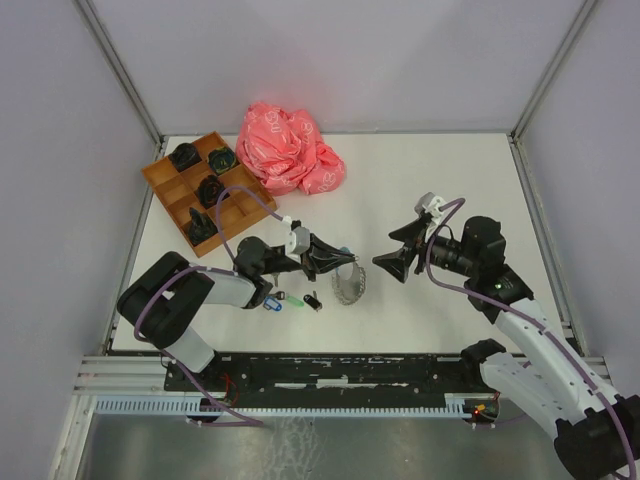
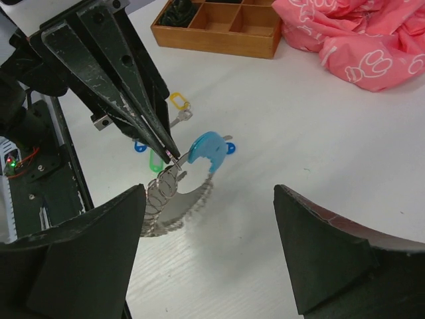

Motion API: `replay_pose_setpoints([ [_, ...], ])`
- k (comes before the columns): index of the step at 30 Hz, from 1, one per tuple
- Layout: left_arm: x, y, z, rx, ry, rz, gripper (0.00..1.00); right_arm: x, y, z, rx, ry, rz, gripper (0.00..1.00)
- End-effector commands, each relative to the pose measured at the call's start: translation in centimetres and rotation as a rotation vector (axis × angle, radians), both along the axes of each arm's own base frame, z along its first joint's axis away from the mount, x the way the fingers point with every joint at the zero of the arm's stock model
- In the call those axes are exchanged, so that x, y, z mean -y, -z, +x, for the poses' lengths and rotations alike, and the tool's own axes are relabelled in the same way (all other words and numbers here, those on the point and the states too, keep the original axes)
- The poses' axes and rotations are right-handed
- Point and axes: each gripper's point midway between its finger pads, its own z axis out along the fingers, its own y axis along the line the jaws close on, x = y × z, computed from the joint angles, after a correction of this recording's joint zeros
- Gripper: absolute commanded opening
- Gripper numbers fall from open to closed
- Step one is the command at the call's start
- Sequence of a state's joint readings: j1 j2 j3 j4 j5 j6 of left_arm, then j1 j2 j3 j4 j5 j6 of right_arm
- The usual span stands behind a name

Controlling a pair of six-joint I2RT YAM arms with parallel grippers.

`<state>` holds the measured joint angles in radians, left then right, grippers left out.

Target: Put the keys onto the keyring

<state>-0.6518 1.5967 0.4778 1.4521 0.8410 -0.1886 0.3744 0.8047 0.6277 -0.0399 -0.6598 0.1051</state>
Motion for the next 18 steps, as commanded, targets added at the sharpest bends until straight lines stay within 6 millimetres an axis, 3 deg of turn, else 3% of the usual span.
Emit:
replay_pose_setpoints([
  [1,-0.5,-1.6,-1.1,0.21,0.028,-0.051,0.03,-1.3,-1.0,-0.6,0.117,-0.103,0.006,0.84],
  [7,-0.6,-1.4,-1.9,0.249,0.072,-0.038,0.03,-2.1,0.7,-1.1,0.137,-0.166,-0.045,0.7],
  [11,-0.5,-1.0,-2.4,0.257,0.101,-0.028,0.03,-2.7,1.8,-1.1,0.138,-0.191,-0.068,0.54],
  [18,-0.4,-0.7,-2.4,0.253,0.115,-0.022,0.03,-3.8,2.6,-1.6,0.179,-0.24,-0.055,0.47],
])
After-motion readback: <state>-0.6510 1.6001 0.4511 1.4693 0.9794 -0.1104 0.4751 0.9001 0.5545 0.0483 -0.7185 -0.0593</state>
